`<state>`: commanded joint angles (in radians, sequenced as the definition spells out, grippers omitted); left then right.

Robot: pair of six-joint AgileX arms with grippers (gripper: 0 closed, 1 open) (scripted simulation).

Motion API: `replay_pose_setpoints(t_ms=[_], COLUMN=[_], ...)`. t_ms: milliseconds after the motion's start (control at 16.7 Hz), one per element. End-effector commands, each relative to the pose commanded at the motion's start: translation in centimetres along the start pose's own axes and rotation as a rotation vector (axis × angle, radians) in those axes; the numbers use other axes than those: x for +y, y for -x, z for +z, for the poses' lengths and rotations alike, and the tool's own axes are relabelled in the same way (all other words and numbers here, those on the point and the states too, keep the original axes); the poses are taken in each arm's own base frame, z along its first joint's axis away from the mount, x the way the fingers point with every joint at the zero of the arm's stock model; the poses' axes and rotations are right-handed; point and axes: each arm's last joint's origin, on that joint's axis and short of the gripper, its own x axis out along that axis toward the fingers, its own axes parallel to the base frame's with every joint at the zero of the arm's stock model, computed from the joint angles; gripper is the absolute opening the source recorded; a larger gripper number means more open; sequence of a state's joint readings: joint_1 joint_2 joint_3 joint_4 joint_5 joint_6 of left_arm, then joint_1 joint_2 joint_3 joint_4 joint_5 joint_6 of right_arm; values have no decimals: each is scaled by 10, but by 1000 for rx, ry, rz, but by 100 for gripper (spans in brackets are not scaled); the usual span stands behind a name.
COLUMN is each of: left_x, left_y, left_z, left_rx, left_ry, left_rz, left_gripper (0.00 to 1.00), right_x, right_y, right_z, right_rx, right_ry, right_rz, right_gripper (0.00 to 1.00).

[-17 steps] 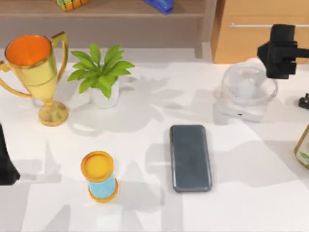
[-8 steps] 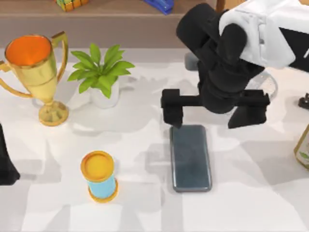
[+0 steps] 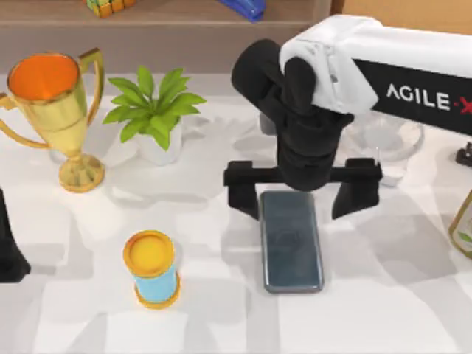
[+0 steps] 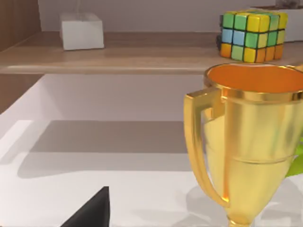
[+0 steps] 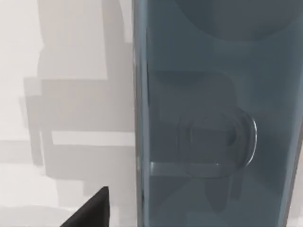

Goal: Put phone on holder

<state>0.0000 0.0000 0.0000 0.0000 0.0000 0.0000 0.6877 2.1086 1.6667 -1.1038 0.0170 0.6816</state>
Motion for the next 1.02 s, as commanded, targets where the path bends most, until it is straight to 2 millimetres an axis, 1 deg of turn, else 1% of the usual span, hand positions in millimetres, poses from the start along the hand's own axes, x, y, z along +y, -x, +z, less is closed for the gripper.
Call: replay_pose_setpoints(t_ms=[180, 300, 420, 600, 720, 780, 1020], left_x=[0, 0, 0, 0, 0, 0, 0], left_y=[0, 0, 0, 0, 0, 0, 0], left_z=[0, 0, 0, 0, 0, 0, 0], left_rx=[0, 0, 0, 0, 0, 0, 0], left_ry=[0, 0, 0, 0, 0, 0, 0], left_rz=[0, 0, 0, 0, 0, 0, 0], left_gripper=[100, 100, 100, 100, 100, 100, 100], right_x=[-2, -1, 0, 1, 0, 0, 0], right_y=[0, -6, -23, -57, -75, -79, -80], right_z=[1, 1, 1, 2, 1, 0, 0], right_rx=[0, 3, 3, -7, -3, 0, 0], right_ry=[-4, -1, 0, 0, 0, 0, 0], right_rz=[1, -2, -2, 5, 2, 0, 0], right_gripper=[100, 100, 100, 100, 100, 100, 100])
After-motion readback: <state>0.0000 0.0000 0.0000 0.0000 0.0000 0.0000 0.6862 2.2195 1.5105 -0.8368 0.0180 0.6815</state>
